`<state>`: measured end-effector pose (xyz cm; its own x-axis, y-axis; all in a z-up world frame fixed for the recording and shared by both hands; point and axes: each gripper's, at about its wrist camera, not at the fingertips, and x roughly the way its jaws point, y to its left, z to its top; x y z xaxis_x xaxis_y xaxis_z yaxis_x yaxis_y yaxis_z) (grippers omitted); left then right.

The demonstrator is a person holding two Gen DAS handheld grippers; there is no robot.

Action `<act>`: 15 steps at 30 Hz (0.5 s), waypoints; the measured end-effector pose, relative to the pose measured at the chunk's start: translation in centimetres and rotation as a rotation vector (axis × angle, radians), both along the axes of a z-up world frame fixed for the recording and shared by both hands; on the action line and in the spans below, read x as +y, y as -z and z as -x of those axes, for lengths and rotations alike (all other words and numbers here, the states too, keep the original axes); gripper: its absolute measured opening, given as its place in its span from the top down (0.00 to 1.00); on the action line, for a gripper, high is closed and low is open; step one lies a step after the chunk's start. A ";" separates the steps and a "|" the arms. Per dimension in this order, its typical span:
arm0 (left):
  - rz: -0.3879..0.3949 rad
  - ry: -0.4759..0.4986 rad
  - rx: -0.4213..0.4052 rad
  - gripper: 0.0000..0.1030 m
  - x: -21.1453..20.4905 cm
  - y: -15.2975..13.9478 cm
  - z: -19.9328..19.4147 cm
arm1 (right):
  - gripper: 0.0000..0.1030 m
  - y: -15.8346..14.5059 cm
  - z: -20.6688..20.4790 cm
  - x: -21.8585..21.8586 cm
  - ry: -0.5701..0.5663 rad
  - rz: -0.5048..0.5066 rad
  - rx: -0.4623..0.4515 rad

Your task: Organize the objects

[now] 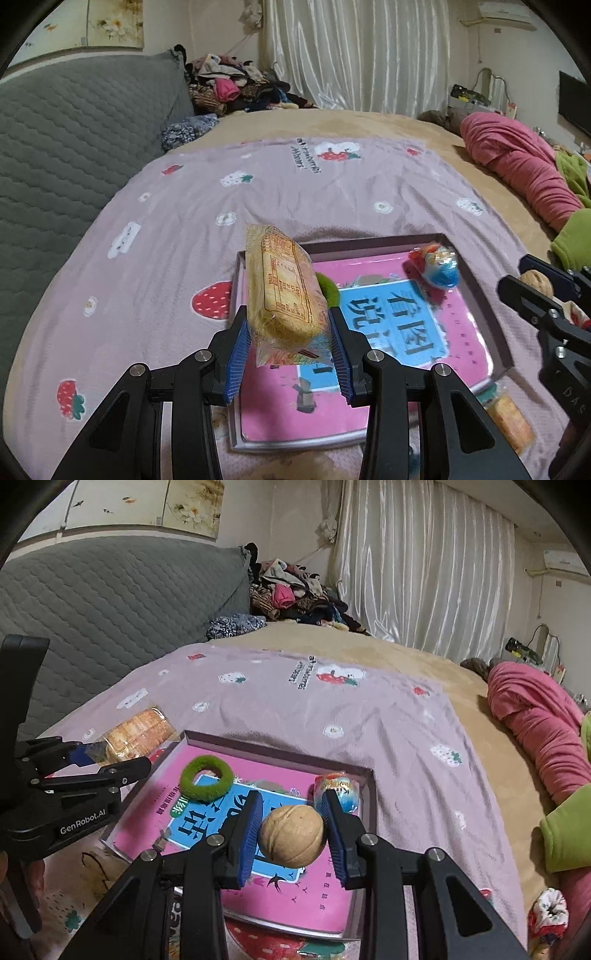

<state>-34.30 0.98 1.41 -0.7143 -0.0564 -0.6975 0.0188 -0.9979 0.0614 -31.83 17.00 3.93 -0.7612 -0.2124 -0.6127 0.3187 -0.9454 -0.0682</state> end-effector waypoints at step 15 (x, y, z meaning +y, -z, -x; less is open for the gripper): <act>-0.037 0.028 -0.007 0.59 -0.1 4.3 2.1 | 0.67 4.9 3.5 0.2 0.012 -0.029 -0.038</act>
